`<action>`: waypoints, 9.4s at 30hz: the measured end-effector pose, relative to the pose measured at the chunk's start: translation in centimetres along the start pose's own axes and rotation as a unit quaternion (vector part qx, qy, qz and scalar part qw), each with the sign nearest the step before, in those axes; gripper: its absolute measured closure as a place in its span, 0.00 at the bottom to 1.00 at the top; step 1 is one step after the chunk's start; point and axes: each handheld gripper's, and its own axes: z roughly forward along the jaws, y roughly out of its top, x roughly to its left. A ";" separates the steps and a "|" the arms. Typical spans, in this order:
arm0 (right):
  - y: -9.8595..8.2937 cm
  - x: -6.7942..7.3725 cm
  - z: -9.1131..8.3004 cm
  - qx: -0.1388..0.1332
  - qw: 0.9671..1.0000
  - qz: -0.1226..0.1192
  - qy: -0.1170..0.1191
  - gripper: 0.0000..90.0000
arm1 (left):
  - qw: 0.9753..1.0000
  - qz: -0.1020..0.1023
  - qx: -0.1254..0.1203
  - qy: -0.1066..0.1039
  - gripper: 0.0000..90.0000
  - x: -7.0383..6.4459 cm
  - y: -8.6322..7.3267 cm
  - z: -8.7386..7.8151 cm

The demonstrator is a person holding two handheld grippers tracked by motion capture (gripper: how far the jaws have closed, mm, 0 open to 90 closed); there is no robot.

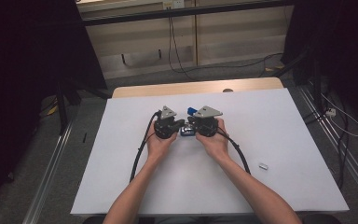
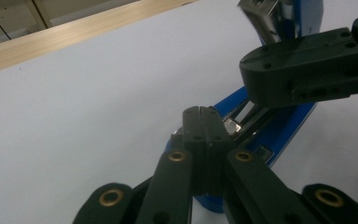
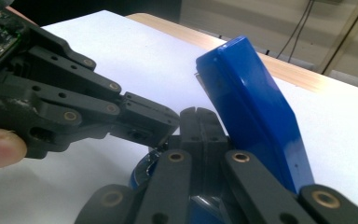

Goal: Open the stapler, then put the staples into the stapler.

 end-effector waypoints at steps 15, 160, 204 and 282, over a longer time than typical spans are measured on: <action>0.3 -0.5 -0.6 -0.006 1.000 0.011 -0.010 1.00 | 1.000 0.007 -0.003 0.000 1.00 0.1 -0.1 0.0; -2.8 -9.0 -4.6 0.011 0.993 0.071 -0.096 1.00 | 1.000 -0.002 -0.006 -0.002 1.00 -0.5 -0.2 0.6; -3.3 -9.0 -4.4 0.001 0.994 0.081 -0.072 0.90 | 0.999 -0.016 -0.026 -0.012 0.85 -1.0 0.5 0.1; -5.3 -10.5 -12.8 -0.003 0.995 0.083 -0.051 0.08 | 0.992 -0.043 -0.083 0.088 0.05 0.4 -5.1 -13.0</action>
